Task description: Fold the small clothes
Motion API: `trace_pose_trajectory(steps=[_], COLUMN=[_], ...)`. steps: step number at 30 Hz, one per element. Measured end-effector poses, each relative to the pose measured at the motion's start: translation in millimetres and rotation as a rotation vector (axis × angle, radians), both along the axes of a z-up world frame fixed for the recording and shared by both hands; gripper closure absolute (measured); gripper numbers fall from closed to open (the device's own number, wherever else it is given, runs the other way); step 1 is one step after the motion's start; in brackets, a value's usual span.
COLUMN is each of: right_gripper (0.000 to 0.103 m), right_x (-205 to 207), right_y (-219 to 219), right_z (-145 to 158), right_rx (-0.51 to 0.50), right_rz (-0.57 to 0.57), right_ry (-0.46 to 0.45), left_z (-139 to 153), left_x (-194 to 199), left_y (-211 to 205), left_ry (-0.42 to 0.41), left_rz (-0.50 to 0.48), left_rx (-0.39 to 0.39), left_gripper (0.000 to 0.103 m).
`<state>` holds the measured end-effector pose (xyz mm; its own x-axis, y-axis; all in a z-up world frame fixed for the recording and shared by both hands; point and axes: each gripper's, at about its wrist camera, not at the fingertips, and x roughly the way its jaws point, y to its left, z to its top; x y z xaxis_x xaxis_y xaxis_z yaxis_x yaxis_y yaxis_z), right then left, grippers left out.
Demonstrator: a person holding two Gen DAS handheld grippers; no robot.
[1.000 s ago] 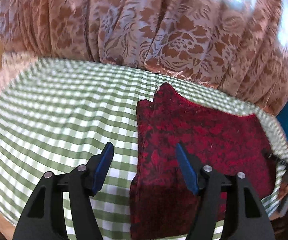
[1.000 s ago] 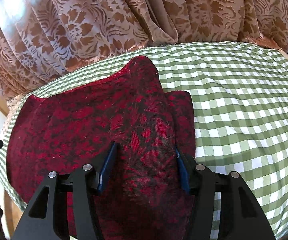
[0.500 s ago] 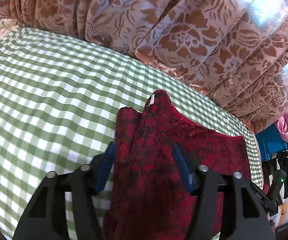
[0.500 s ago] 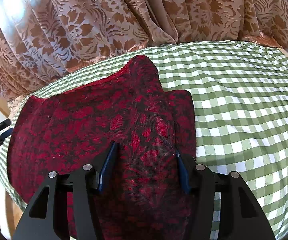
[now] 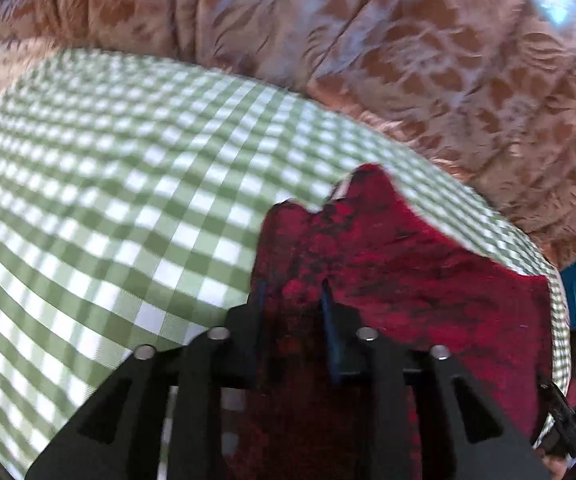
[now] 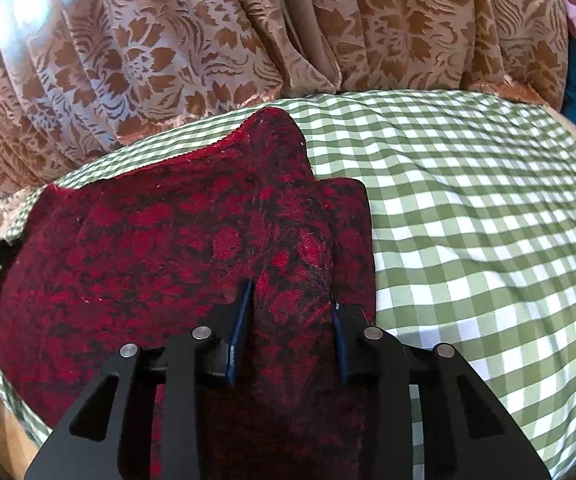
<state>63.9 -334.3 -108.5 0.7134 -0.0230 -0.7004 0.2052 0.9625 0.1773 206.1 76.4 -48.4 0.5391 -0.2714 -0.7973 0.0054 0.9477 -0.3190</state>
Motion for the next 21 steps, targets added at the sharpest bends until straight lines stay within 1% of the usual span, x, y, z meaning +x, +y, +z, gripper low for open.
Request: trace_pose_trajectory(steps=[1,3,6,9,11,13,14,15,17,19,20,21], right_gripper=[0.070,0.075,0.082,0.083,0.083,0.083,0.083,0.083,0.082,0.079,0.076,0.068], right_x=[0.3,-1.1,-6.6,-8.5,-7.2,-5.6,-4.7,-4.1,-4.2,-4.9,-6.0,-7.2], right_y=[-0.3,2.2,6.7,4.9,0.4,0.8,-0.8,-5.4,-12.1,-15.1,-17.5,-19.9], right_z=[0.1,4.6,10.6,9.4,3.7,-1.0,-2.8,-4.4,-5.3,-3.8,-3.3,-2.8], right_rx=[0.002,-0.020,-0.049,-0.051,-0.030,-0.048,-0.040,-0.007,0.052,0.091,0.114,0.133], right_rz=[-0.004,-0.011,-0.014,-0.024,-0.040,-0.036,-0.036,-0.043,-0.048,-0.048,-0.049,-0.055], right_ry=[-0.002,-0.002,-0.006,-0.010,-0.009,-0.010,-0.008,-0.006,-0.001,0.001,-0.001,0.001], left_z=[-3.1,-1.3,15.5,22.6,30.6,45.1,49.8,56.7,62.0,64.8,64.8,64.6], left_x=[0.4,-0.9,-11.8,-16.7,-25.4,-43.7,-50.8,-62.7,-77.9,-92.9,-99.1,-106.9], left_y=[1.3,2.4,-4.8,-7.3,-2.8,2.8,4.2,4.5,2.2,-9.0,-16.6,-26.1], left_ry=[0.003,0.006,-0.050,-0.077,-0.102,-0.162,-0.185,-0.213,-0.232,-0.246,-0.252,-0.255], left_rz=[0.016,0.029,0.008,0.021,0.058,0.101,0.108,0.107,0.075,0.001,-0.037,-0.085], left_rx=[0.004,-0.014,0.040,0.090,0.080,0.064,0.062,0.056,0.033,0.022,0.025,0.025], left_gripper=[0.056,0.058,0.059,0.055,0.056,0.057,0.057,0.058,0.058,0.058,0.058,0.058])
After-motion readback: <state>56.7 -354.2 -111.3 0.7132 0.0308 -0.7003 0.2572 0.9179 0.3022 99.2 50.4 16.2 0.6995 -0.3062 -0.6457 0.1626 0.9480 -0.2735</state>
